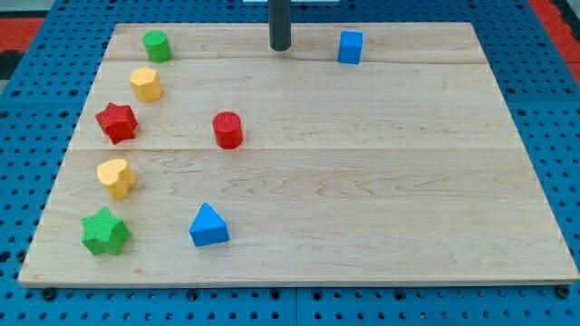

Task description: Place the cube towards the top right of the board

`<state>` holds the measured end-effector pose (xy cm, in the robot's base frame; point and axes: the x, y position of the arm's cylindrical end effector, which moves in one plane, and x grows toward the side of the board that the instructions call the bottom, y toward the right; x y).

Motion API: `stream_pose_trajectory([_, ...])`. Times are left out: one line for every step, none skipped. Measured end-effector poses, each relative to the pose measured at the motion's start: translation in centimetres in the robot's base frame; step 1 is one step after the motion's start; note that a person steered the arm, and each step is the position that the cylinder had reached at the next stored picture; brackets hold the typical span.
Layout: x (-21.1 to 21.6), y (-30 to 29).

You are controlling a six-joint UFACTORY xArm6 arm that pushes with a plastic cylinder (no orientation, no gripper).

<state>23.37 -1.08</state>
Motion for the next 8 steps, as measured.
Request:
stream_pose_trajectory([1.5,6.1])
stream_pose_trajectory([2.0,9.5])
stream_pose_trajectory([3.5,9.7])
stream_pose_trajectory([3.5,13.8])
stream_pose_trajectory([3.5,15.0])
stream_pose_trajectory([2.1,17.1])
stream_pose_trajectory([1.7,18.7])
stream_pose_trajectory([2.1,14.9])
